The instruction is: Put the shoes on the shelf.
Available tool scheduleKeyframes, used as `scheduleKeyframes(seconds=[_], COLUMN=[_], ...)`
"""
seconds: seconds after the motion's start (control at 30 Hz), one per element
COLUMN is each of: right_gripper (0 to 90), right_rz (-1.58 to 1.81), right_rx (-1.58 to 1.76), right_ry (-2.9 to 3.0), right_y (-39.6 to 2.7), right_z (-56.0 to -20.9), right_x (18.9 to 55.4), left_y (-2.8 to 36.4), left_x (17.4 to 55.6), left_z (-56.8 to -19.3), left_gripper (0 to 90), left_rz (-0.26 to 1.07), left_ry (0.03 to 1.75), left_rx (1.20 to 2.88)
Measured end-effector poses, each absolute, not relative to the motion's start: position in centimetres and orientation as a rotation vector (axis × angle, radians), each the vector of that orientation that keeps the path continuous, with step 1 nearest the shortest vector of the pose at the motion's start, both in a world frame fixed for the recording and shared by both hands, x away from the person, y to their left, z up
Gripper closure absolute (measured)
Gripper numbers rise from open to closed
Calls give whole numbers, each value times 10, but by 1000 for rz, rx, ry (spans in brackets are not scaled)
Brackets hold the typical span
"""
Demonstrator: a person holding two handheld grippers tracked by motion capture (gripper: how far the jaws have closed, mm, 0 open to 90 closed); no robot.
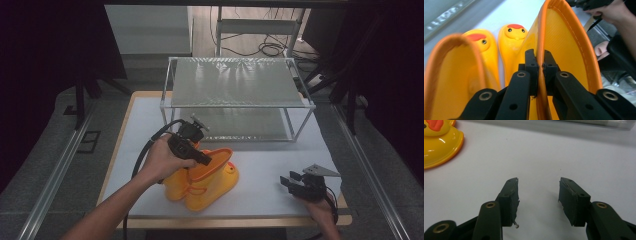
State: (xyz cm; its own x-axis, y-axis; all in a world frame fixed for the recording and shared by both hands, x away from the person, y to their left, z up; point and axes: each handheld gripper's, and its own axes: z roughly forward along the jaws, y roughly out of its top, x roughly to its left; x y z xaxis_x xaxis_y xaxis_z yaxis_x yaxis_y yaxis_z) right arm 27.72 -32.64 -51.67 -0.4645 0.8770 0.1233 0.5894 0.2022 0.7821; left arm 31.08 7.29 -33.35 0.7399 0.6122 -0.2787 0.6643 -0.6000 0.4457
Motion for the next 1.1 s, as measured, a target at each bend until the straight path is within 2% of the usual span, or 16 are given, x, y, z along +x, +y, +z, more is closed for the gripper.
scheduleKeyframes(seconds=[0.23, 0.47, 0.63, 0.83, 1.1], right_gripper=[495, 494, 494, 492, 488], right_rz=[1138, 1136, 1137, 1137, 1133], right_rx=[1371, 1368, 1374, 1378, 1371], right_ry=[2142, 2145, 2139, 2138, 2147], right_y=[-325, -325, -327, -328, -326], right_z=[-517, -517, -517, -517, -517], right_x=[277, 276, 277, 276, 277], left_y=[86, 86, 91, 102, 121], left_x=[305, 301, 303, 301, 296], left_z=[-340, -339, -328, -309, -296], left_gripper=[846, 712, 625, 560, 520], left_rz=[-124, -123, -118, -106, -98], left_ry=[975, 962, 961, 955, 971], left_rx=[2405, 2408, 2352, 2292, 2267])
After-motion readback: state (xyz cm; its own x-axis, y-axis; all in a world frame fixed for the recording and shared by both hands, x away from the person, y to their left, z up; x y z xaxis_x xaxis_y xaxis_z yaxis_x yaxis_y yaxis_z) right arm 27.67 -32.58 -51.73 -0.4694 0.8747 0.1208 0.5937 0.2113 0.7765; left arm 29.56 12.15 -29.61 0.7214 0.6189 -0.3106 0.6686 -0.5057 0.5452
